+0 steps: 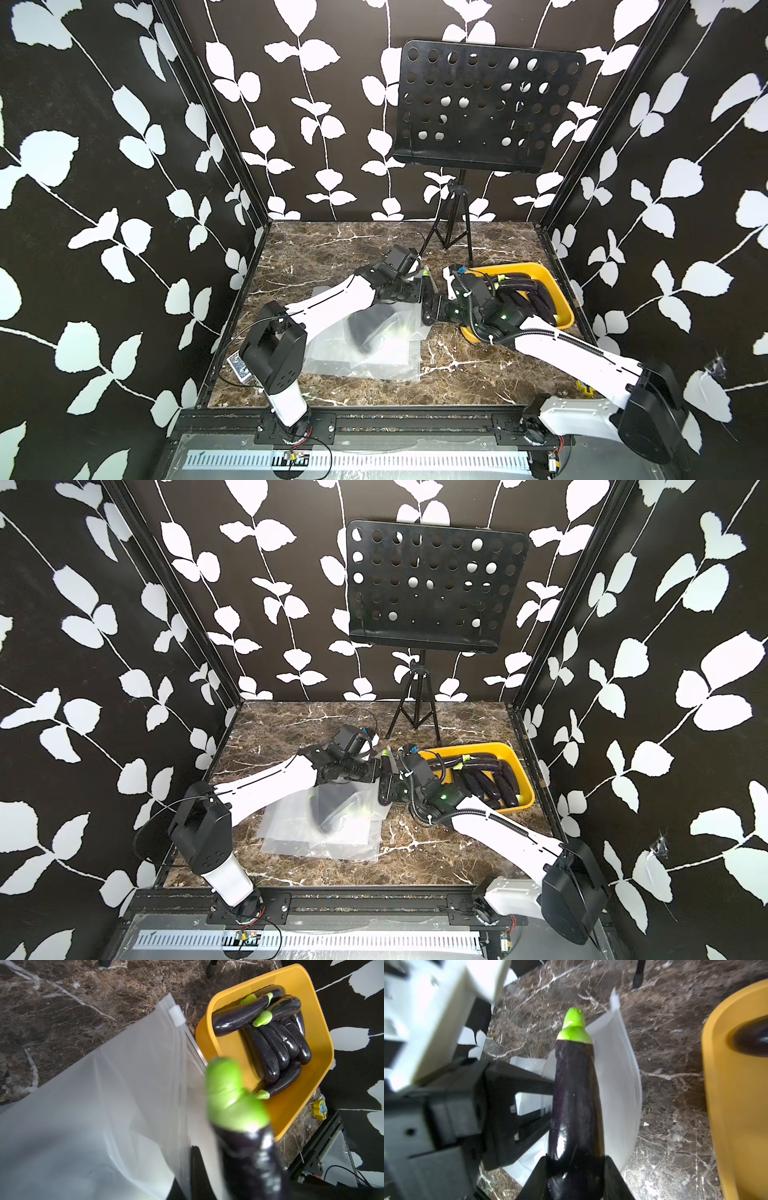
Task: Place the eggplant in a zip-top bag and seal the zipper
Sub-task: Place the eggplant in the zipper food storage bag.
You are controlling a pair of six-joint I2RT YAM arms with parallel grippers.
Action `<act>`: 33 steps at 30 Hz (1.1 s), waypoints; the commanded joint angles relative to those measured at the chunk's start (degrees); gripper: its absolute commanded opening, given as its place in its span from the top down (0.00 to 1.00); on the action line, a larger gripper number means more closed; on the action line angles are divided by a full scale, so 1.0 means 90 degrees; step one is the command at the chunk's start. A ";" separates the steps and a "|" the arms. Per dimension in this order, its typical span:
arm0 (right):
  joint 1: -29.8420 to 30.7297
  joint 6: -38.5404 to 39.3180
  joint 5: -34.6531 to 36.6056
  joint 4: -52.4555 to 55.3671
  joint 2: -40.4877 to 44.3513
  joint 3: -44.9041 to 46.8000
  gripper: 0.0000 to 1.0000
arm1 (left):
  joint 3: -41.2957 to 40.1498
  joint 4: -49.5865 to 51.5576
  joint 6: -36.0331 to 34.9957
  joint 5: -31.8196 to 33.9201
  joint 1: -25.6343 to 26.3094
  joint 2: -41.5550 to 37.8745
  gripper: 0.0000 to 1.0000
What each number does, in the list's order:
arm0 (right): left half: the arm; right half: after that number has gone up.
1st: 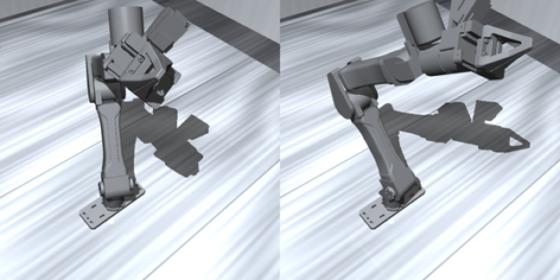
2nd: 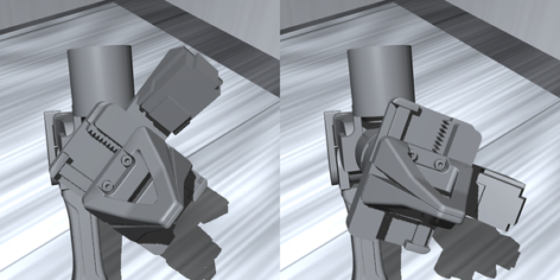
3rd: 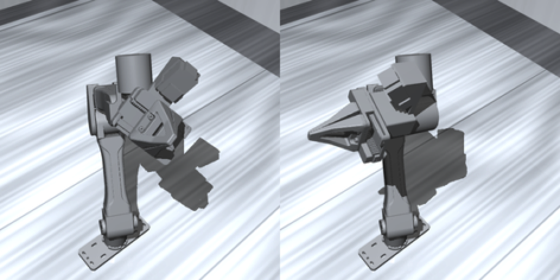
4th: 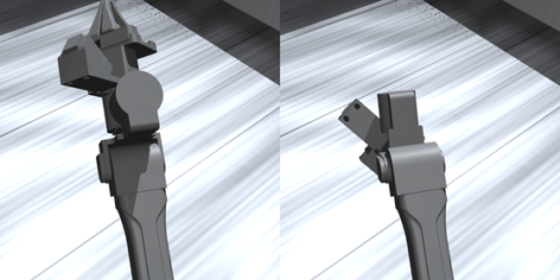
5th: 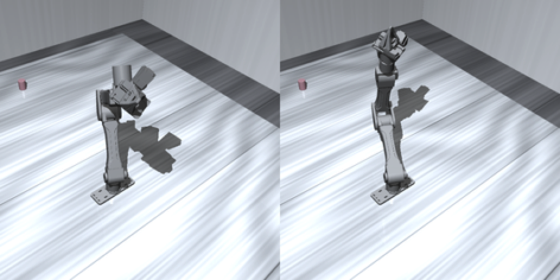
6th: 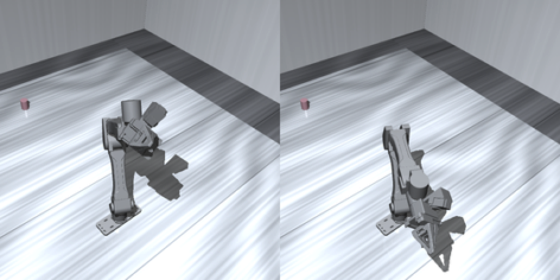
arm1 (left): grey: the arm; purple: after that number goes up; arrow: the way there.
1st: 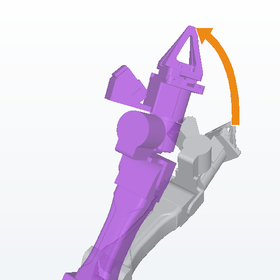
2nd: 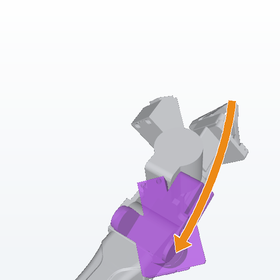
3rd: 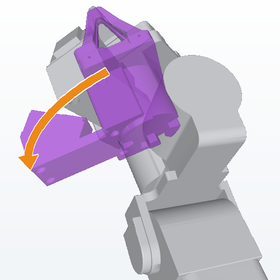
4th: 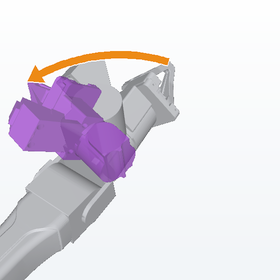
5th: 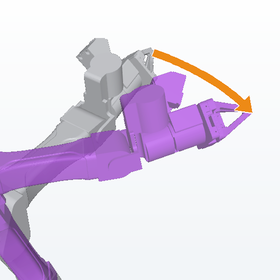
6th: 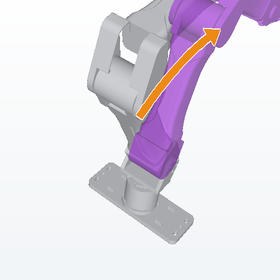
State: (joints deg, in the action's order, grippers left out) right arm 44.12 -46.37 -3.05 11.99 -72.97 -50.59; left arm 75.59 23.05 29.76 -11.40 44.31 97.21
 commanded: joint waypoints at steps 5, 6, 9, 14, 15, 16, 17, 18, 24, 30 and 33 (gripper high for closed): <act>-0.0041 0.0000 -0.0180 -0.0122 -0.0469 0.0310 0.78 | 0.0096 -0.0047 -0.0106 -0.0032 0.0020 -0.0476 1.00; -0.0101 -0.0046 -0.0197 -0.0265 -0.0452 0.0425 0.78 | 0.0114 -0.0011 -0.0122 -0.0037 0.0019 -0.0488 1.00; -0.0415 -0.0285 -0.0523 -0.0695 -0.0381 0.0658 0.79 | 0.0113 0.0037 -0.0141 -0.0060 0.0023 -0.0489 1.00; -0.0567 -0.0106 -0.0688 -0.0510 -0.0391 0.0253 0.79 | 0.0233 0.0185 -0.0275 -0.0405 0.0054 -0.0339 1.00; -0.0635 -0.0143 -0.0831 -0.0609 -0.0444 0.0194 0.79 | 0.0259 0.0223 -0.0321 -0.0456 0.0083 -0.0307 1.00; -0.0687 -0.0197 -0.1008 -0.0725 -0.0525 0.0105 0.79 | 0.0308 0.0335 -0.0380 -0.0487 0.0117 -0.0263 1.00; -0.0735 -0.0249 -0.1134 -0.0817 -0.0609 0.0026 0.79 | 0.0321 0.0401 -0.0429 -0.0527 0.0142 -0.0237 1.00; -0.0768 -0.0258 -0.1210 -0.0865 -0.0672 -0.0053 0.79 | 0.0322 0.0482 -0.0453 -0.0543 0.0165 -0.0225 1.00; -0.0906 -0.0151 -0.1223 -0.0736 -0.1014 -0.0430 0.79 | 0.0073 0.0505 -0.0446 -0.0487 0.0164 -0.0453 1.00; -0.0895 -0.0181 -0.1201 -0.0841 -0.1257 -0.0317 0.79 | 0.0041 0.0355 -0.0338 -0.0463 0.0157 -0.0699 1.00; -0.0649 0.0061 -0.1161 -0.0635 -0.1195 -0.0407 0.77 | 0.0016 0.0252 -0.0204 -0.0404 0.0008 -0.0772 1.00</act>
State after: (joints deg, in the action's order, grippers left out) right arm 36.62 -47.18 -13.85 6.87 -84.20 -52.88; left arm 76.62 25.61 27.20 -14.55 45.19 94.13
